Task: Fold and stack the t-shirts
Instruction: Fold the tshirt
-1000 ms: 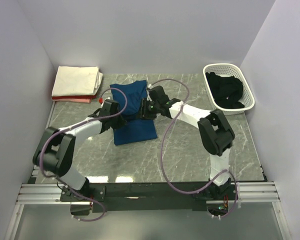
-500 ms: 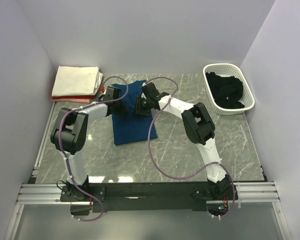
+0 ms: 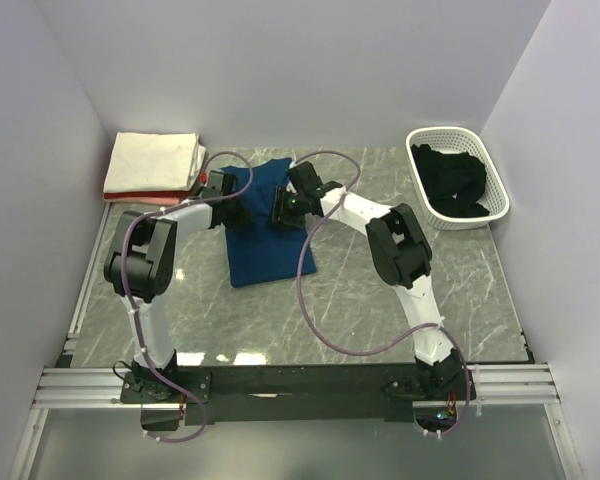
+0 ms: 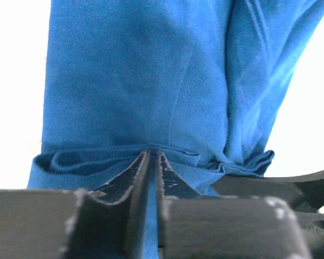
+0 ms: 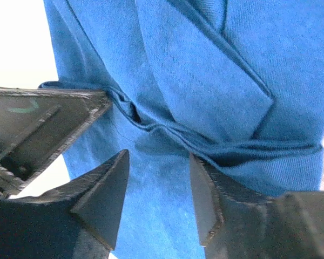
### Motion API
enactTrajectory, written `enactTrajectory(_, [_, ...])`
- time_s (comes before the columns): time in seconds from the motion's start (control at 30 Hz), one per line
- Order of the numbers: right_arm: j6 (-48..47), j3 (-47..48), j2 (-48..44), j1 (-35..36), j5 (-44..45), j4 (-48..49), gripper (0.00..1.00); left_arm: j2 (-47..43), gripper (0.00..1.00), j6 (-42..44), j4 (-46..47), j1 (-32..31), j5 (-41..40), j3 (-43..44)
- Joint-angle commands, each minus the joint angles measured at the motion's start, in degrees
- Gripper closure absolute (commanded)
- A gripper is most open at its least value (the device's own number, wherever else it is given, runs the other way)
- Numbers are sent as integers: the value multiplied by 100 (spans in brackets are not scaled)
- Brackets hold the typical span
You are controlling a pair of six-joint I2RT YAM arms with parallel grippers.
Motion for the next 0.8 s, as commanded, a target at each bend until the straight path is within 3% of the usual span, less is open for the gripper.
enactTrajectory(0.0, [-206,-352,-638,-122,383,-3,42,-716,82,243,-3,19,37,260])
enactTrajectory(0.1, [-233,-545,-1112,-218,392,-21,40,-1243,67,156,-117,19,-139,112])
enactTrajectory(0.17, [-172,-905,-1421,-324,383,119,40,-1770,62,7,-152,19,-288,-290])
enactTrajectory(0.3, [-136,-1704,-2335,-394,427,208,41,-2649,67,-406,-47,10,-359,-1310])
enactTrajectory(0.47, [-57,-3505,-3494,-412,532,777,44,-3801,66,-846,128,-86,-526,-2891])
enactTrajectory(0.63, [109,-4779,-3962,-403,269,1244,48,-4512,60,-961,357,-148,-465,-3843])
enactTrajectory(0.77, [171,-5124,-3945,-403,137,1569,48,-4725,57,-1066,533,-165,-430,-4379])
